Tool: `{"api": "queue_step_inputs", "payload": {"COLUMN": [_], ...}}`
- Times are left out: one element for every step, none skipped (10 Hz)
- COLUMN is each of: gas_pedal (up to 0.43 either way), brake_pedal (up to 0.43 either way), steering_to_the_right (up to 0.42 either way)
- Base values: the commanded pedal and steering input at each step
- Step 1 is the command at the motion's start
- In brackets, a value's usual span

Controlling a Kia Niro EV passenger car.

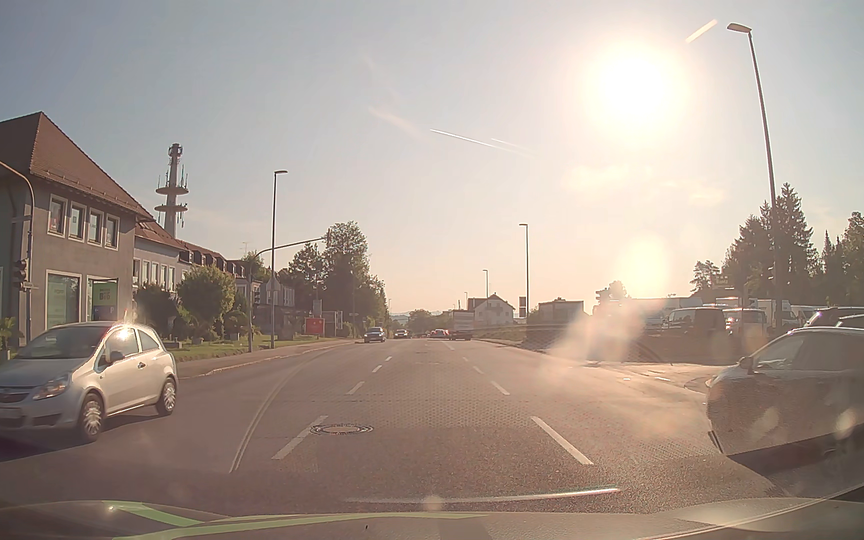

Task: Follow the waypoints while adhering to traffic rules and regulations

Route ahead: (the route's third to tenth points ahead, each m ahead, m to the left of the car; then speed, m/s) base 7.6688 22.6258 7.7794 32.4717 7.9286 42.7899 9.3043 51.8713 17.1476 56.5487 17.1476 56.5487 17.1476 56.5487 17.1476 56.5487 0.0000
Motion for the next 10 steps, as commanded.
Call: {"api": "queue_step_inputs", "payload": {"gas_pedal": [0.0,0.0,0.0,0.0,0.0,0.0,0.0,0.0,0.0,0.0], "brake_pedal": [0.287,0.287,0.287,0.287,0.287,0.287,0.287,0.287,0.28,0.287], "steering_to_the_right": [0.002,0.002,0.002,0.002,0.002,0.002,0.002,0.002,0.002,0.002]}}
